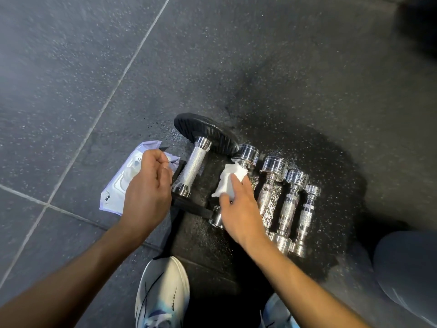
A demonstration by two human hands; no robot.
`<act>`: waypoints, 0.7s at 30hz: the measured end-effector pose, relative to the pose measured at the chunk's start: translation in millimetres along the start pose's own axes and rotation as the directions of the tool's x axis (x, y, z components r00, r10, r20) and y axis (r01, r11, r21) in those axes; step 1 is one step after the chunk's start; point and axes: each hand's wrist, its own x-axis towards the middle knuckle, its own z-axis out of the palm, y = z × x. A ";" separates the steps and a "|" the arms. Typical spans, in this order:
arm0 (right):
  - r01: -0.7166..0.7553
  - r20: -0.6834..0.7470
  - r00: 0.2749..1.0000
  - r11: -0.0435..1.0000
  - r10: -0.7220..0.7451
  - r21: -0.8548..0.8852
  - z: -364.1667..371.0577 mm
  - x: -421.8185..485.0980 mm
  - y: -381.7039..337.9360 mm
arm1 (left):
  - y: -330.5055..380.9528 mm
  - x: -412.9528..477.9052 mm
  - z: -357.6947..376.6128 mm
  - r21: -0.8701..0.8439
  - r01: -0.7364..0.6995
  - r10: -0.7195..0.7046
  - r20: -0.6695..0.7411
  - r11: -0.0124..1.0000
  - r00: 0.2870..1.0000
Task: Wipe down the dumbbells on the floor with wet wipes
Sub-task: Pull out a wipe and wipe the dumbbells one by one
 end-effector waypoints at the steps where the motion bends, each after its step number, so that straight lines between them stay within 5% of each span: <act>1: 0.005 -0.006 1.000 1.000 -0.005 -0.024 -2.1 2.2 0.5 | -0.2 0.0 0.0 -0.004 -0.002 0.002 0.000 1.000 1.000; 6: 0.059 -0.096 0.991 0.955 -0.090 -0.290 -2.7 12.4 2.9 | 2.7 -0.5 -0.8 0.008 0.007 -0.007 0.001 1.000 1.000; 11: 0.211 0.013 0.956 0.656 -0.292 -0.725 13.5 17.3 9.2 | 2.3 0.3 -0.1 0.014 0.005 -0.005 0.005 1.000 1.000; 14: 0.194 0.011 0.963 0.663 -0.270 -0.723 5.7 22.7 10.9 | 1.1 0.1 -0.5 0.022 0.003 -0.003 0.002 1.000 1.000; 17: 0.325 0.062 0.913 0.629 -0.403 -0.707 3.2 18.7 14.8 | 0.8 0.1 -0.3 0.018 0.009 -0.009 0.003 1.000 1.000; 21: 0.451 0.091 0.877 0.742 -0.472 -0.496 0.7 13.4 23.2 | 1.3 -0.3 -0.1 0.019 0.012 -0.012 0.004 1.000 1.000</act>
